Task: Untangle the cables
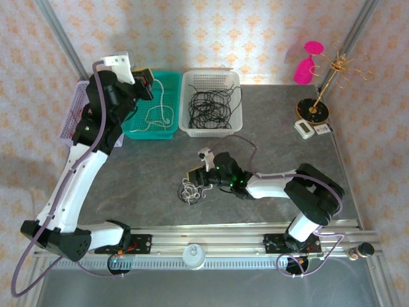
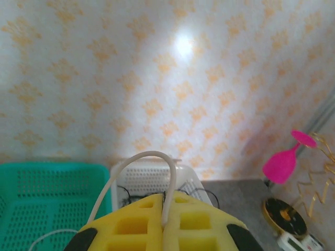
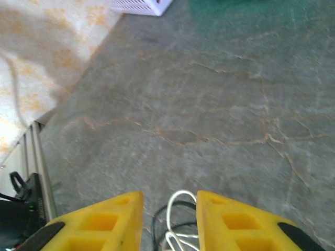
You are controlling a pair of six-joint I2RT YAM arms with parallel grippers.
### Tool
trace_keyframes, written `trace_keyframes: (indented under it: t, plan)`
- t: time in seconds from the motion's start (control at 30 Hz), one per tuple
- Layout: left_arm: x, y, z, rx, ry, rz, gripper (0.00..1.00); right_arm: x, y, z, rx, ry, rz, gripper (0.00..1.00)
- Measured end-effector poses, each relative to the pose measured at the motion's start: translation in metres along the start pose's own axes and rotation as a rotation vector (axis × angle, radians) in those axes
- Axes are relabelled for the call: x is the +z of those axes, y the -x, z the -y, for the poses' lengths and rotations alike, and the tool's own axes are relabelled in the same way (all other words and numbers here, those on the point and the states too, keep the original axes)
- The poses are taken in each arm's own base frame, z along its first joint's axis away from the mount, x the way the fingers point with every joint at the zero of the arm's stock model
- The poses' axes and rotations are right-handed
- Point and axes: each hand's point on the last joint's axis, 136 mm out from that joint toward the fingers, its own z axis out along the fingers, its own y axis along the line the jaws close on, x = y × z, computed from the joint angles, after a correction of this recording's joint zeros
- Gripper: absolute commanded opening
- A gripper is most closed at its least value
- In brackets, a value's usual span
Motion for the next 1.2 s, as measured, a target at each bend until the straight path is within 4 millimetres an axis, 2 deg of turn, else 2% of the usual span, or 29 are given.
trace_keyframes:
  t: [0.07,0.17,0.33,0.43,0.67,0.77,0.83,0.97,1.1,1.2]
  plan:
    - [0.016,0.001,-0.011,-0.002,0.016,0.003,0.00,-0.005,-0.004,0.004,0.000,-0.023,-0.011,0.37]
    - [0.048,-0.013,-0.032,-0.006,0.048,-0.030,0.00,-0.015,-0.005,0.006,-0.002,-0.051,-0.005,0.38]
    - [0.099,-0.061,-0.080,-0.017,0.135,-0.133,0.00,-0.033,0.004,0.004,-0.011,-0.089,0.022,0.42]
    - [0.120,-0.088,-0.106,-0.024,0.183,-0.184,0.00,-0.044,0.009,0.004,-0.012,-0.115,0.037,0.43]
    - [0.151,-0.152,-0.148,-0.056,0.248,-0.281,0.04,-0.065,0.007,0.014,0.017,-0.199,0.043,0.44]
    - [0.161,-0.187,-0.160,-0.069,0.268,-0.342,0.21,-0.074,-0.004,0.024,0.041,-0.245,0.030,0.46]
    - [0.168,-0.210,-0.168,-0.083,0.283,-0.384,0.42,-0.079,-0.011,0.031,0.056,-0.279,0.019,0.47]
    - [0.172,-0.236,-0.179,-0.087,0.310,-0.433,0.53,-0.085,-0.016,0.041,0.081,-0.334,0.013,0.51]
    - [0.165,-0.229,-0.179,-0.084,0.327,-0.426,0.65,-0.087,-0.021,0.046,0.086,-0.363,-0.007,0.52]
    - [0.137,-0.208,-0.170,-0.082,0.338,-0.396,0.75,-0.086,-0.028,0.050,0.075,-0.377,-0.040,0.52]
